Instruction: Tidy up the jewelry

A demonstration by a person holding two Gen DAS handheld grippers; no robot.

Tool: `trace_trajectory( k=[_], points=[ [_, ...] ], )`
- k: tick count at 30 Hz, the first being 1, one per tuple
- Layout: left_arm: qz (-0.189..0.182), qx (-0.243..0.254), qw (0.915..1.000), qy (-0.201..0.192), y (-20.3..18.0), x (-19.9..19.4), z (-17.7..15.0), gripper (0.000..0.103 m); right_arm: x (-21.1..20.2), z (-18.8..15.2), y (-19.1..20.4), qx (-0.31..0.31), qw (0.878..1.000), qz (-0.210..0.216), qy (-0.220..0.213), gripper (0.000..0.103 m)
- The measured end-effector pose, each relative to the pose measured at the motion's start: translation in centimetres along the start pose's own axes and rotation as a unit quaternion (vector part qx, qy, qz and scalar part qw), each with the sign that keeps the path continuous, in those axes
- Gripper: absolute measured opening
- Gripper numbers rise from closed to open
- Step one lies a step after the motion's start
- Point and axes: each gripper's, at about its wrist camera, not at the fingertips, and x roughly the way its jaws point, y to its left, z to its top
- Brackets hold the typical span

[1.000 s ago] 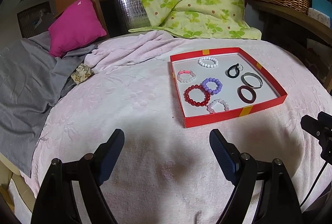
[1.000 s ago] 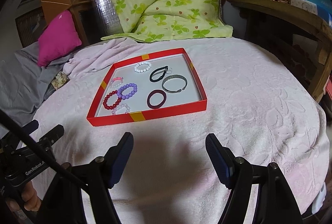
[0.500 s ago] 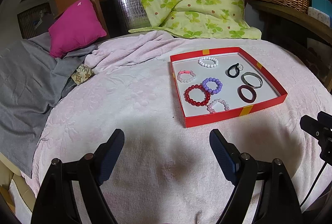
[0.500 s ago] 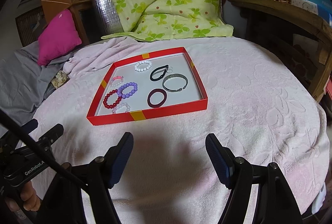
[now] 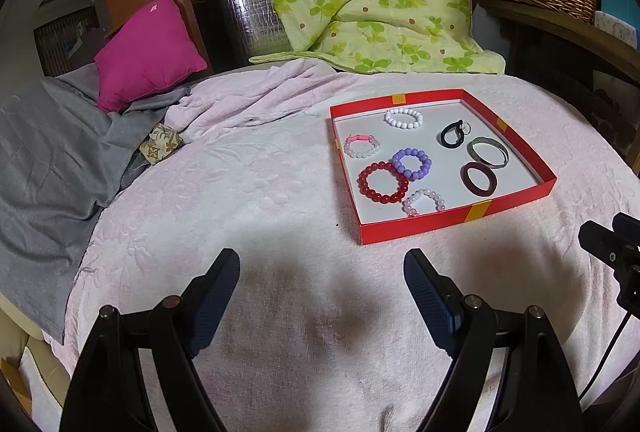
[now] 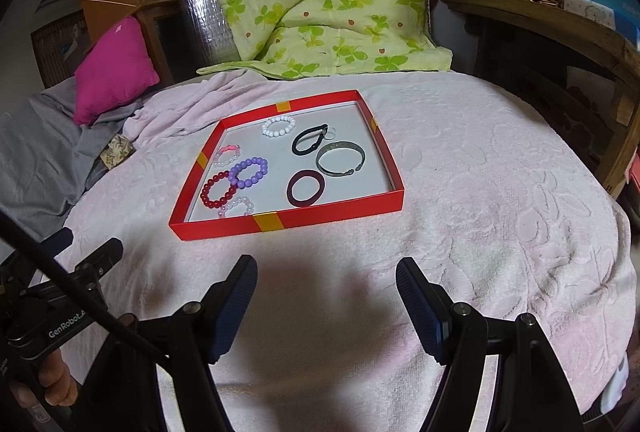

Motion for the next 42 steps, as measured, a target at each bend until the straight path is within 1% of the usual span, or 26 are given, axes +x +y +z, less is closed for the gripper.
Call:
trace_trajectory(
  k=[42],
  points=[
    [0.003,0.013,0.9999,0.004,0.51,0.21,-0.35,0.084,0.32,-0.18,0.44,-0.006,1.0,0.003,0.003,0.075]
  ],
)
